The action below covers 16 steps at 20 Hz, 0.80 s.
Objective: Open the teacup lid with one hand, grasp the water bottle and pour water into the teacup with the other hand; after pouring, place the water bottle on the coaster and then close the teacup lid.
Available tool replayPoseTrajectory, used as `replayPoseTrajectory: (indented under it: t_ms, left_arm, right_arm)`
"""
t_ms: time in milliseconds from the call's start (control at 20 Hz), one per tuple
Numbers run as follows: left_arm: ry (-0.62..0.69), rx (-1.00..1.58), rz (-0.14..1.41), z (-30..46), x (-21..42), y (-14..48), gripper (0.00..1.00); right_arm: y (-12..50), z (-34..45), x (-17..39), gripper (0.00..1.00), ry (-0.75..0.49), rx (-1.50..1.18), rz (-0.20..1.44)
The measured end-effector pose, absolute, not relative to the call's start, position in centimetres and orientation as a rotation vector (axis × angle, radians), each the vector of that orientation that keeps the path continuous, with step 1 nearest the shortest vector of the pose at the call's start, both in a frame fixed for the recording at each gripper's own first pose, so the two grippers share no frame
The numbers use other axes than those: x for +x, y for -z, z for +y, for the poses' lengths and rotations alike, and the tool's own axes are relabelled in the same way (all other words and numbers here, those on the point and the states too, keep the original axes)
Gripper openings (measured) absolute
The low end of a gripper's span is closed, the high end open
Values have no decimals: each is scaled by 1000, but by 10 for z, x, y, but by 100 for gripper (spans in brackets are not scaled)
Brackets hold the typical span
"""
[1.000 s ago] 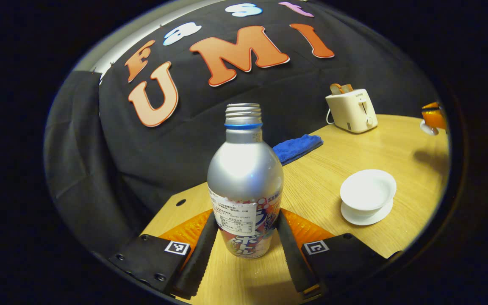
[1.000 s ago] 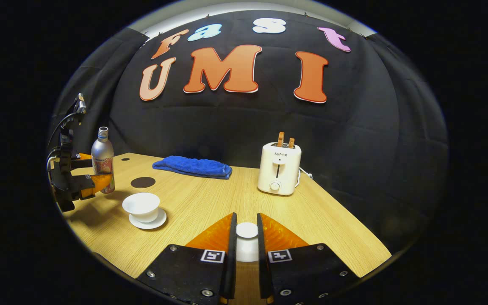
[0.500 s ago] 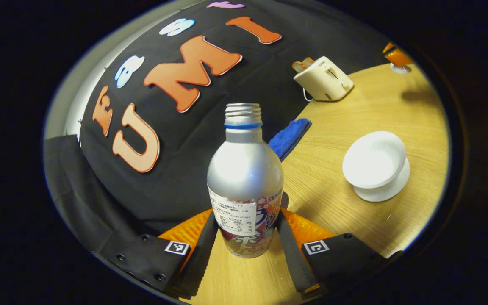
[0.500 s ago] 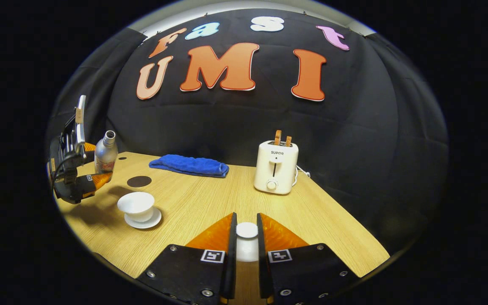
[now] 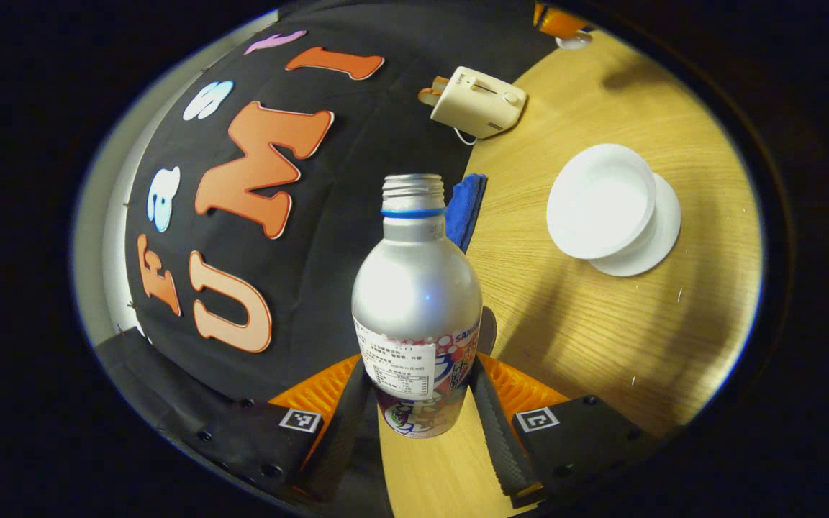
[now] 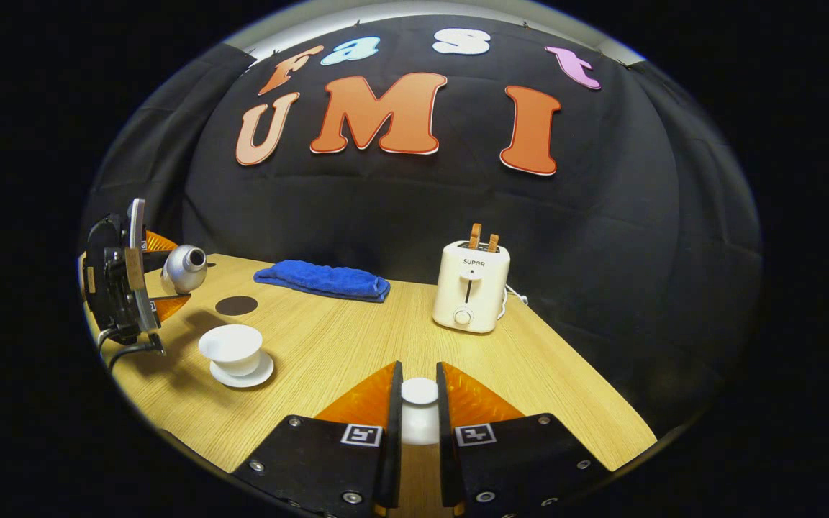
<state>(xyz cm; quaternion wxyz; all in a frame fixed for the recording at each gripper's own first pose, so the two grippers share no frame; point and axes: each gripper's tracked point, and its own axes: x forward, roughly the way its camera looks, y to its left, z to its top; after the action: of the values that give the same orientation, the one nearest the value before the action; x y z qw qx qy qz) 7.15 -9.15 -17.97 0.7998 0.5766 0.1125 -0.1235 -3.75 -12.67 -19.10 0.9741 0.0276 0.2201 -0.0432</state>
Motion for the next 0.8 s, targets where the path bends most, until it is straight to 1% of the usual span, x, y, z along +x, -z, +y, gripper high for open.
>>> replayPoseTrajectory:
  t_ms: [250,300,350,400,450,500,550,650,700,750,800]
  left_arm:
    - [283,1406,190,-93,75,174,83]
    - [283,1439,178,-93,74,172,80]
    - [286,1471,166,-94,75,172,83]
    - [288,1498,159,-94,75,170,83]
    - [290,1519,153,-95,75,170,87]
    - [296,1538,151,-96,76,169,83]
    - [305,1558,150,-96,75,170,83]
    - [316,1609,139,-97,76,169,84]
    - [318,1637,132,-98,76,168,88]
    - [320,1662,127,-99,75,169,88]
    - [326,1681,123,-99,75,168,80]
  right_arm:
    - [190,-127,-38,23,87,52,446]
    - [192,-127,-40,23,86,55,445]
    - [191,-127,-40,23,88,57,443]
    - [191,-127,-40,23,88,57,444]
    - [191,-127,-40,23,88,56,442]
    - [191,-130,-40,23,93,55,441]
    - [191,-131,-39,23,94,57,441]
    - [193,-131,-40,23,96,68,446]
    - [194,-132,-41,23,98,70,448]
    - [194,-132,-41,23,98,68,449]
    - [195,-133,-42,23,99,63,451]
